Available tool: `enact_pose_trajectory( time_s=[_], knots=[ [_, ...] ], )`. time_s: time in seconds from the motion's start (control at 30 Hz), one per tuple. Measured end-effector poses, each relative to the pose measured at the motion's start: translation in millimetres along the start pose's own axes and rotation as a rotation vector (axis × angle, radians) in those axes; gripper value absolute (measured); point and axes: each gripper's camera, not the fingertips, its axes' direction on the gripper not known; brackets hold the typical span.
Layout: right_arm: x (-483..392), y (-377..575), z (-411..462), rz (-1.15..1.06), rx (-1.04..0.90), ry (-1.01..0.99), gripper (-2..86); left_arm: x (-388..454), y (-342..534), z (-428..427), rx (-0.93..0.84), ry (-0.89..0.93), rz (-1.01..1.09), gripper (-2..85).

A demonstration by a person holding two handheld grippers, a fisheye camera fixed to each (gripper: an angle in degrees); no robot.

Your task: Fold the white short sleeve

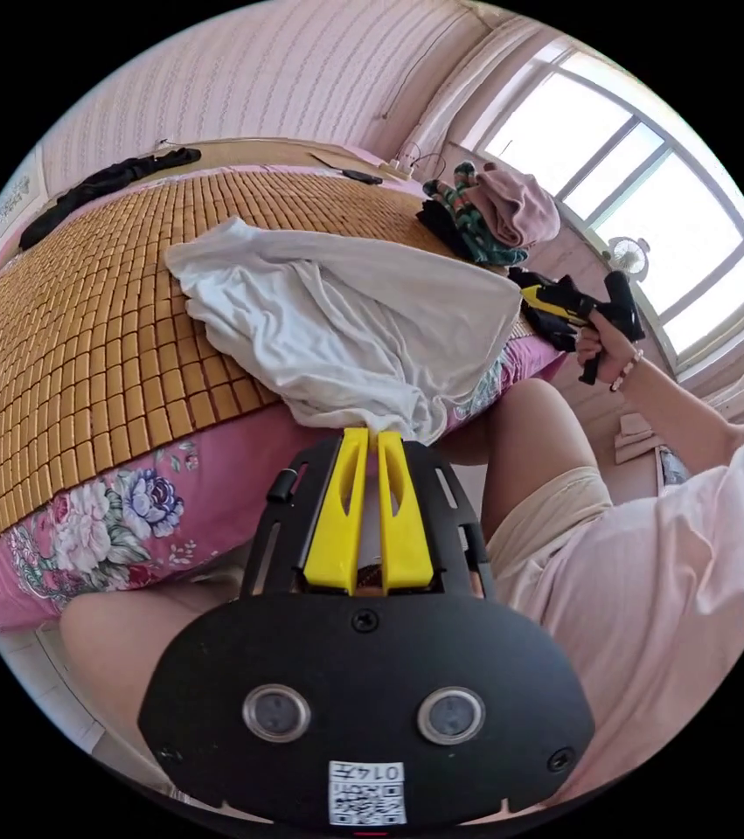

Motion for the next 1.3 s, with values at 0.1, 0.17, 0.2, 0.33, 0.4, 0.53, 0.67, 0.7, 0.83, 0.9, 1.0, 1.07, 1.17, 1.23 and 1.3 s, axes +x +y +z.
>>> enact_pose_trajectory(
  time_s=[0.1, 0.17, 0.2, 0.33, 0.4, 0.53, 0.67, 0.7, 0.83, 0.9, 1.0, 1.07, 1.17, 1.23, 1.3],
  knots=[
    [4.6, 34.1, -28.8, 0.036, 0.040, -0.003, -0.3, -5.3, 20.5, -40.8, 0.106, 0.016, -0.055, -0.1],
    [6.2, 59.3, -44.7, 0.058, 0.044, -0.045, -0.3, -5.8, 37.0, -68.9, 0.157, 0.031, -0.090, -0.2],
    [5.9, 64.8, -48.7, 0.060, 0.046, -0.063, -0.3, -6.7, 40.6, -75.6, 0.167, 0.050, -0.113, -0.3],
    [-10.7, 89.4, -80.8, 0.020, 0.077, -0.205, -0.4, -7.8, 63.0, -130.6, 0.314, 0.130, -0.182, -0.8],
    [-27.2, 92.8, -100.6, -0.043, 0.124, -0.284, -0.4, -4.2, 67.3, -165.5, 0.400, 0.122, -0.179, -0.9],
    [-74.8, 88.3, -156.6, -0.245, 0.234, -0.498, -0.4, 18.8, 65.1, -265.6, 0.614, 0.055, -0.070, -1.0],
    [-127.3, 92.6, -216.2, -0.430, 0.382, -0.648, -0.4, 65.9, 55.4, -364.8, 0.745, -0.042, 0.152, -1.0],
    [-135.6, 94.6, -224.5, -0.459, 0.399, -0.666, -0.4, 73.1, 55.2, -379.0, 0.766, -0.047, 0.177, -1.0],
    [-190.4, 123.1, -283.8, -0.655, 0.526, -0.729, -0.4, 125.7, 69.5, -472.6, 0.927, -0.161, 0.292, -1.0],
    [-213.2, 139.1, -306.2, -0.733, 0.547, -0.688, -0.4, 148.2, 81.2, -505.3, 0.977, -0.225, 0.338, -1.0],
    [-244.8, 171.7, -338.9, -0.825, 0.624, -0.615, -0.4, 179.0, 100.0, -547.3, 1.033, -0.296, 0.392, -1.0],
    [-259.9, 197.4, -363.6, -0.867, 0.674, -0.619, -0.4, 197.5, 115.1, -572.3, 1.069, -0.338, 0.409, -1.0],
    [-275.6, 229.0, -386.2, -0.910, 0.698, -0.594, -0.4, 213.6, 136.6, -595.4, 1.119, -0.330, 0.427, -1.0],
    [-282.1, 246.7, -396.7, -0.926, 0.704, -0.576, -0.4, 222.3, 150.4, -605.4, 1.140, -0.313, 0.441, -1.0],
    [-285.9, 261.8, -405.9, -0.927, 0.703, -0.586, -0.4, 232.5, 165.6, -613.8, 1.168, -0.330, 0.459, -1.0]
  ],
)
